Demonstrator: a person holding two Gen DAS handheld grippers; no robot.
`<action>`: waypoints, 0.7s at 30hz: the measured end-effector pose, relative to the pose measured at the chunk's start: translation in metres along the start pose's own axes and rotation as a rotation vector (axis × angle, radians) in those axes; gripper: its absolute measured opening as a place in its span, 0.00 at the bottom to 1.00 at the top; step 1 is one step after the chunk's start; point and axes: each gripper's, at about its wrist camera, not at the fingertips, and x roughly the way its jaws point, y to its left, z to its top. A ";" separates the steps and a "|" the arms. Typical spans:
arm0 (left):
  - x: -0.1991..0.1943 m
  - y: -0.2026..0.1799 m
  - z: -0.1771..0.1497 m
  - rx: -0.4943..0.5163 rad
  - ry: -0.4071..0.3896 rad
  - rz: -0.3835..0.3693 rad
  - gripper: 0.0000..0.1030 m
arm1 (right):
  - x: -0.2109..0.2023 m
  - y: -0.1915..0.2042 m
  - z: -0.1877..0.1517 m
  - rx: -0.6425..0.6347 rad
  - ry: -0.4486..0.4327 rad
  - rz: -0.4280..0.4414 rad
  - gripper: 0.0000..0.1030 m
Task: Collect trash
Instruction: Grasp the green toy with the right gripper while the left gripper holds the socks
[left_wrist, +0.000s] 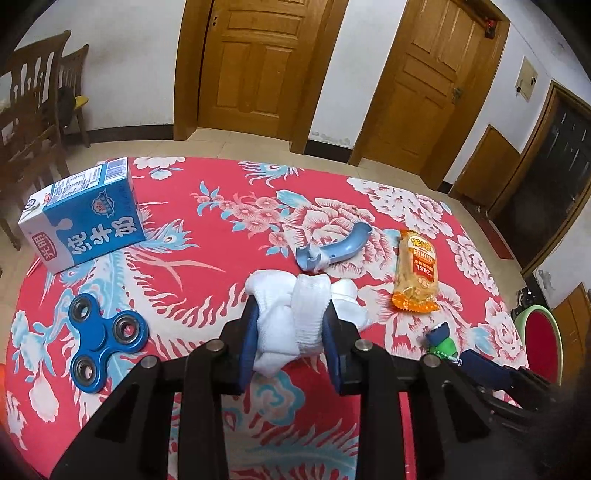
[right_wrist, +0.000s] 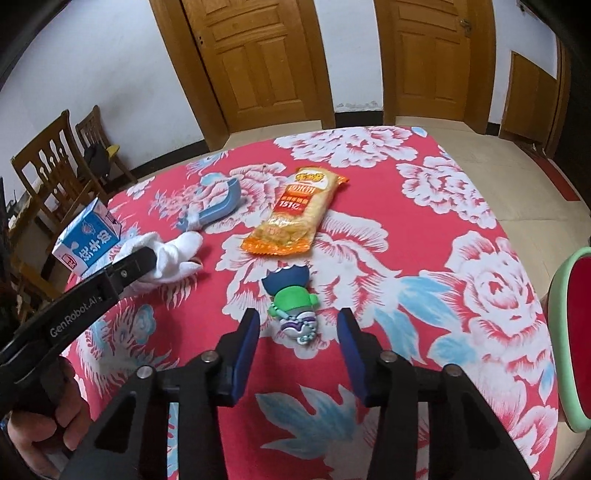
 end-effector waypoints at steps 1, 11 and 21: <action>0.000 0.000 0.000 0.002 -0.001 0.002 0.31 | 0.002 0.001 -0.001 -0.006 0.001 -0.002 0.39; 0.000 -0.001 0.000 0.001 -0.004 -0.001 0.31 | -0.006 0.001 -0.006 -0.017 -0.032 -0.007 0.22; -0.004 -0.007 -0.001 0.025 -0.030 0.002 0.31 | -0.049 -0.023 -0.022 0.069 -0.113 -0.022 0.22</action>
